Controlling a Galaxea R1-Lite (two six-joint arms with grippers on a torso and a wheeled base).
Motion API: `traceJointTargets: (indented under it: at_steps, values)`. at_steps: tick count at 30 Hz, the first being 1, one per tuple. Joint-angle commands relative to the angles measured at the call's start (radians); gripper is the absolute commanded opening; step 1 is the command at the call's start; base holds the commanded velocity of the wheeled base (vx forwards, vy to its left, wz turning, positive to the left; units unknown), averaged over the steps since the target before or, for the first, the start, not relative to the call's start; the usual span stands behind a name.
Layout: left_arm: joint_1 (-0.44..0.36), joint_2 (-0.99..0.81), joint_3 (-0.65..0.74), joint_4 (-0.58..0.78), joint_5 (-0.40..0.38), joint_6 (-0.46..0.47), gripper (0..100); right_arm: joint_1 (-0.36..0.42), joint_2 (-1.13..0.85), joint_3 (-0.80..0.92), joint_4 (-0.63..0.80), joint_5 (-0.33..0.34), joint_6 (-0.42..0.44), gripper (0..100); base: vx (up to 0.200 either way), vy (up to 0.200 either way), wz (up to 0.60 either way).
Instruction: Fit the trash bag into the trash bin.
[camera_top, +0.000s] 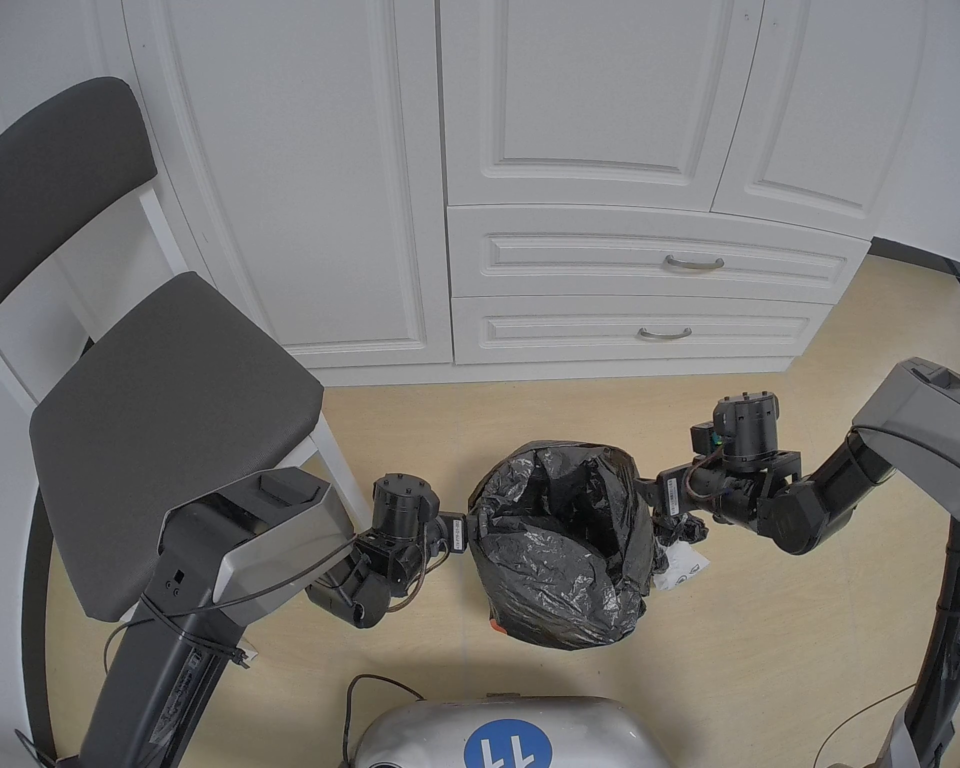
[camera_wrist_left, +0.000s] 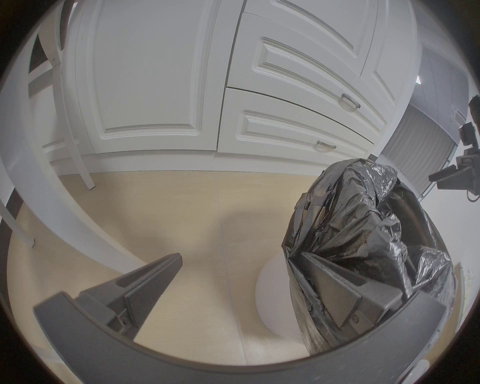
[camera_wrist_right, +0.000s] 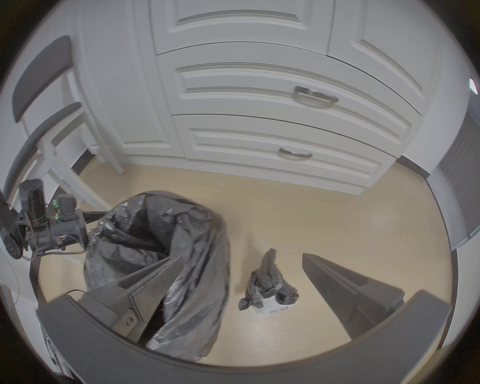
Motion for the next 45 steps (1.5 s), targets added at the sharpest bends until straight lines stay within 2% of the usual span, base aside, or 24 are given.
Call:
traceJointTargets:
  at_steps: [1,4,9,11,16,32,39,43,45]
  values:
    - [0.009,-0.017,0.034,-0.006,0.001,0.002,100,0.035,0.001,0.022,-0.003,0.002,0.0,100,0.0,0.0,0.0]
    - [0.025,-0.052,0.097,-0.055,0.0,0.01,100,0.069,0.029,0.023,-0.014,-0.001,0.005,100,0.0,0.0,0.0]
    - [0.02,-0.173,0.239,-0.116,-0.058,0.04,100,0.078,0.043,0.039,-0.011,-0.003,0.002,100,0.0,0.0,0.0]
    - [0.014,-0.238,0.31,-0.125,-0.1,0.067,100,0.08,0.046,0.063,-0.007,0.0,-0.011,100,0.0,0.0,0.0]
    - [0.012,-0.284,0.391,-0.127,-0.112,0.159,100,0.097,0.063,0.071,-0.016,0.0,-0.024,100,0.0,0.0,0.0]
    - [0.003,-0.316,0.428,-0.147,-0.124,0.177,100,0.1,0.098,0.07,-0.016,-0.015,-0.032,100,0.0,0.0,0.0]
    - [0.002,-0.31,0.437,-0.184,-0.124,0.205,100,0.061,0.057,0.109,-0.016,-0.015,-0.11,100,0.0,0.0,0.0]
    - [0.003,-0.302,0.437,-0.208,-0.124,0.209,100,0.032,0.043,0.149,-0.016,-0.015,-0.19,100,0.0,0.0,0.0]
    - [0.005,-0.302,0.437,-0.208,-0.124,0.209,100,0.032,0.043,0.149,-0.016,-0.015,-0.193,100,0.0,0.0,0.0]
